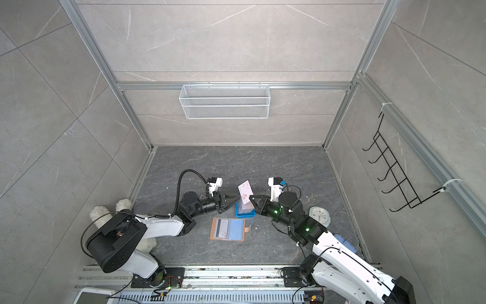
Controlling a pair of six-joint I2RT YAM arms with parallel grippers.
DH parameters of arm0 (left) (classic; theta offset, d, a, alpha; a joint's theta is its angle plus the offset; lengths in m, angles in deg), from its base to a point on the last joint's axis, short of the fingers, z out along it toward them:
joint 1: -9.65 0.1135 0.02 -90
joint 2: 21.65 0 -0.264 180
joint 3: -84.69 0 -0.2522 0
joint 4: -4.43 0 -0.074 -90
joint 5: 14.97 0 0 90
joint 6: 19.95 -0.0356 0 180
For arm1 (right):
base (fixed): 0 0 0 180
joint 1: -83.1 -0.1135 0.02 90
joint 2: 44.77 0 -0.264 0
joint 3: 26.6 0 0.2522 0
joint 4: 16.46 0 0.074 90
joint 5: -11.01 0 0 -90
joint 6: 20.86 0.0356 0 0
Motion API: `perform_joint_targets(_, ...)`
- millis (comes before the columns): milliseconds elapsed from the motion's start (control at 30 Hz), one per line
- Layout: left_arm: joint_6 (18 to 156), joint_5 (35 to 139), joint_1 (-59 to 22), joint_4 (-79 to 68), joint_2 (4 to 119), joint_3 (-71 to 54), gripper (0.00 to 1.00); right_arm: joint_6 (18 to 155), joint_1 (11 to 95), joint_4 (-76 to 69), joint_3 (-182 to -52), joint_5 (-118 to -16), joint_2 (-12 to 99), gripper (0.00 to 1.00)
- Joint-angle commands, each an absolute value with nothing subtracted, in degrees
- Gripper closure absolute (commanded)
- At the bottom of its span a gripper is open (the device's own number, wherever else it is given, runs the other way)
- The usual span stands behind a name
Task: Insert credit cards into a card holder
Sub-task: Pass the credit card.
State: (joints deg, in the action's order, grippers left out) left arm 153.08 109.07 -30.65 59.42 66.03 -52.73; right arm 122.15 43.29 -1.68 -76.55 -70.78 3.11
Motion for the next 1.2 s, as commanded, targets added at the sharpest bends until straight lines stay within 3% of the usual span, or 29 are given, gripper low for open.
perform_joint_targets(0, 153.38, 109.19, -31.11, 63.75, 65.89, -51.01, 0.74, 122.92, 43.62, -2.38, -76.13, -72.01, 3.29, 1.0)
perform_joint_targets(333, 154.11, 109.17, -31.66, 64.58, 65.63, -49.83, 0.76, 125.37, 43.56, -8.33, -74.57, -67.85, 5.21, 1.0)
perform_joint_targets(700, 154.95, 106.52, -31.64, 65.54, 64.42, -50.6, 0.98, 129.32, 43.45, -12.76, -70.8, -68.25, 5.77, 1.0)
perform_joint_targets(967, 153.83, 106.88, -28.67, 62.79, 62.19, -52.13, 1.0, 128.85, 40.48, -8.92, -69.53, -72.48, 5.25, 0.83)
perform_joint_targets(1167, 148.75, 114.67, -23.06, 46.63, 56.56, -50.37, 1.0, 126.15, 34.71, 4.92, -72.29, -81.63, 6.47, 0.76)
